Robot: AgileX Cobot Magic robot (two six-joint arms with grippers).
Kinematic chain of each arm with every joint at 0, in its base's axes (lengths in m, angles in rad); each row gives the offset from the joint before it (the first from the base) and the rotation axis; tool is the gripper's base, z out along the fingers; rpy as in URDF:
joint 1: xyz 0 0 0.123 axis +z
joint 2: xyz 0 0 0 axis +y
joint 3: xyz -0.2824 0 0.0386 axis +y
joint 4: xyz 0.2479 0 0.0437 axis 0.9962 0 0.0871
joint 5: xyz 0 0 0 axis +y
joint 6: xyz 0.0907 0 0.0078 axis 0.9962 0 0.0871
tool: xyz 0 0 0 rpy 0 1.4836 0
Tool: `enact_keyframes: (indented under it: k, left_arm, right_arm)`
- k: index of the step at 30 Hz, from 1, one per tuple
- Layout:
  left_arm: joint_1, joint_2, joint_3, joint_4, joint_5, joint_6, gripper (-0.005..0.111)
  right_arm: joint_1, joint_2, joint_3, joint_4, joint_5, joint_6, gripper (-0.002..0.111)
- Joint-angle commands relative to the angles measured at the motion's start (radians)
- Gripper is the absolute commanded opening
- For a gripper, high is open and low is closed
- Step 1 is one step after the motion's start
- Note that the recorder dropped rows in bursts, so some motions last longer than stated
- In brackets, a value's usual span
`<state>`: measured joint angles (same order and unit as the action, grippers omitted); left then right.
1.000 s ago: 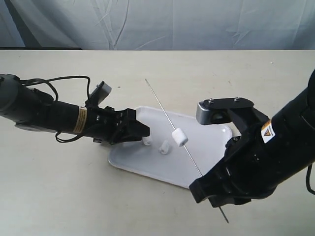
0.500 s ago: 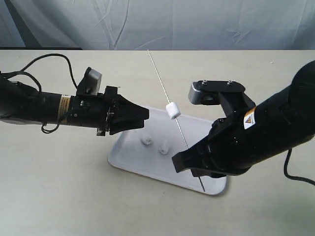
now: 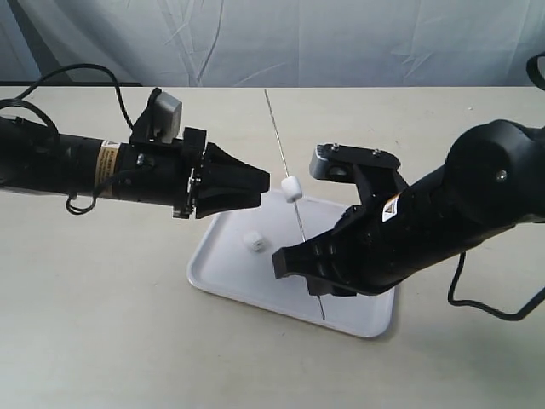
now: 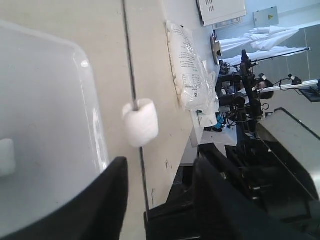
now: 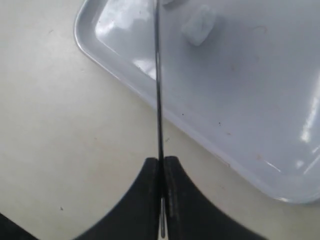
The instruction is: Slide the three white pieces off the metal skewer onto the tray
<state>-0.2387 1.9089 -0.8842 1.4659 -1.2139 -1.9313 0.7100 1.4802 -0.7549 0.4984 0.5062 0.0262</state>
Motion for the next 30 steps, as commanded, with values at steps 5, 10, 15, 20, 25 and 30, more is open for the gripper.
enact_keyframes:
  k: [5,10,15,20,25,30]
  left_arm:
    - [-0.032,-0.008,-0.002,-0.050,-0.007,0.005,0.037]
    - [-0.032,-0.008,-0.002,-0.054,-0.007,0.028,0.038]
    - [-0.032,-0.008,-0.002,-0.067,-0.007,0.028,0.038]
    - [-0.032,-0.008,-0.002,-0.095,-0.004,0.028,0.038]
    - [-0.032,-0.008,-0.002,-0.095,0.010,0.028,0.038]
    - [-0.032,-0.008,-0.002,-0.095,0.019,0.028,0.038]
  right_arm:
    - [-0.001,0.001,0.001,0.220,-0.020,-0.194,-0.001]
    - [-0.001,0.001,0.001,0.275,-0.003,-0.246,-0.001]
    - [-0.001,0.001,0.001,0.299,0.012,-0.262,-0.001]
    - [-0.001,0.001,0.001,0.299,0.024,-0.262,-0.001]
    - [-0.001,0.001,0.001,0.341,0.040,-0.299,-0.001]
    - [-0.001,0.001,0.001,0.371,0.045,-0.327,-0.001]
